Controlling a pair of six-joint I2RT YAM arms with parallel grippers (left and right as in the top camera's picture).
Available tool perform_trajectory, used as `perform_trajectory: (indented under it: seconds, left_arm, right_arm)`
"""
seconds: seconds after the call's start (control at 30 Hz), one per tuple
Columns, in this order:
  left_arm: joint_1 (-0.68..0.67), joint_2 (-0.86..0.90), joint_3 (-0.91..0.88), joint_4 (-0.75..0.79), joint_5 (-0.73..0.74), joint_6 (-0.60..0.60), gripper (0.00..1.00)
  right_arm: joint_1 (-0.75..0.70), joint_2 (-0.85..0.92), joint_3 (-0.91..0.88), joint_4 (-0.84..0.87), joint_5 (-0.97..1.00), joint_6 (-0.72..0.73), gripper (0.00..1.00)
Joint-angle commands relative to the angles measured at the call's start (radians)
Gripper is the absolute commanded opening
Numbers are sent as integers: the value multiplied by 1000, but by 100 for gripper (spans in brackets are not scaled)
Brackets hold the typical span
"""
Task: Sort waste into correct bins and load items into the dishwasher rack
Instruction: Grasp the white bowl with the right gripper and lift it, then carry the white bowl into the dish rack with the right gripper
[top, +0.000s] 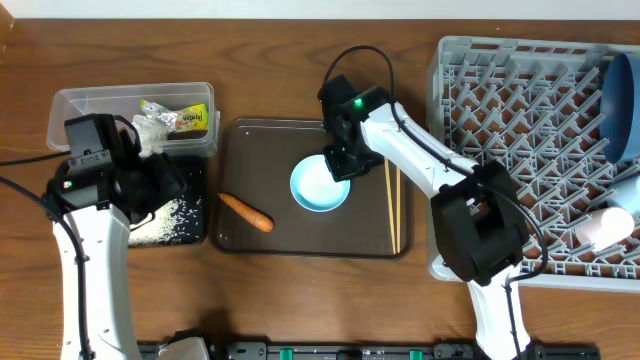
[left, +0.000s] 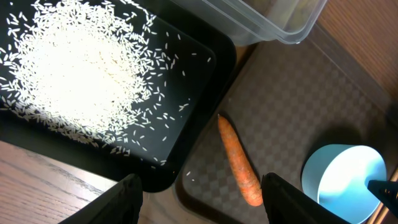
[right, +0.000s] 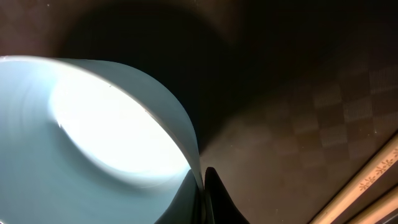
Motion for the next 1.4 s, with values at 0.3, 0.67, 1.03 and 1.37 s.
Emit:
perform_trajectory:
  seconds: [0.3,0.67,1.03,1.37]
  left_arm:
    - [4,1,7,-3,-2,-2,64]
    - [4,1,7,-3,-2,-2,64]
    - [4,1,7,-3,-2,-2,64]
    - [4,1,7,-3,-2,-2,64]
  right_arm:
    - [5,-13,-17,4,90,42,1]
    - [-119,-309,45,-23,506,27,1]
    - [-258,-365,19,-82,1376,189,1]
    - [-422,-285,-47,-72,1423,252,1]
